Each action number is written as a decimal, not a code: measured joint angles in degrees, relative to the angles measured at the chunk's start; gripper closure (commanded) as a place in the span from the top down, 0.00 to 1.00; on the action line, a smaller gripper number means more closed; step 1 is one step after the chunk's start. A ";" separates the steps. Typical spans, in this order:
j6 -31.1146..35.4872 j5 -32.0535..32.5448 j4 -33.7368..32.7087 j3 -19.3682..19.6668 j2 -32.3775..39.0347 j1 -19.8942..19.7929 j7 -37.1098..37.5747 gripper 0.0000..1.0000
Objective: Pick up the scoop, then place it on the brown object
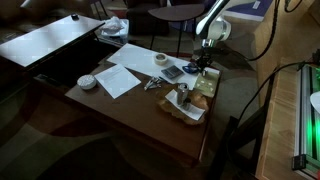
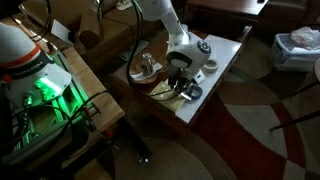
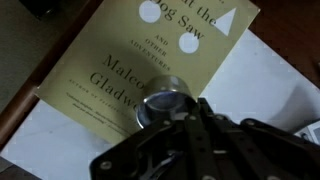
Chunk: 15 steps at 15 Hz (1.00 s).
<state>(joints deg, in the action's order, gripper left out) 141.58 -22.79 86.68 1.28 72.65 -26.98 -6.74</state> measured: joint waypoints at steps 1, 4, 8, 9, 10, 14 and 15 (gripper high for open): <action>-0.19 0.00 0.06 0.02 -0.28 0.00 0.00 0.00; -0.07 0.00 3.33 -2.70 -3.17 -1.02 -6.50 0.01; 1.27 0.01 14.60 -7.40 -11.70 -2.09 -18.07 0.01; 1.36 0.01 17.29 -8.41 -13.62 -2.52 -20.99 0.01; 1.37 0.03 19.94 -9.33 -15.43 -3.11 -24.10 0.01; 1.48 0.10 29.31 -11.68 -20.43 -6.66 -38.51 0.01; 1.63 0.11 31.35 -12.04 -21.14 -7.60 -42.39 0.01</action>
<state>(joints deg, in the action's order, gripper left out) 143.21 -22.68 118.03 -10.76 51.50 -34.58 -49.12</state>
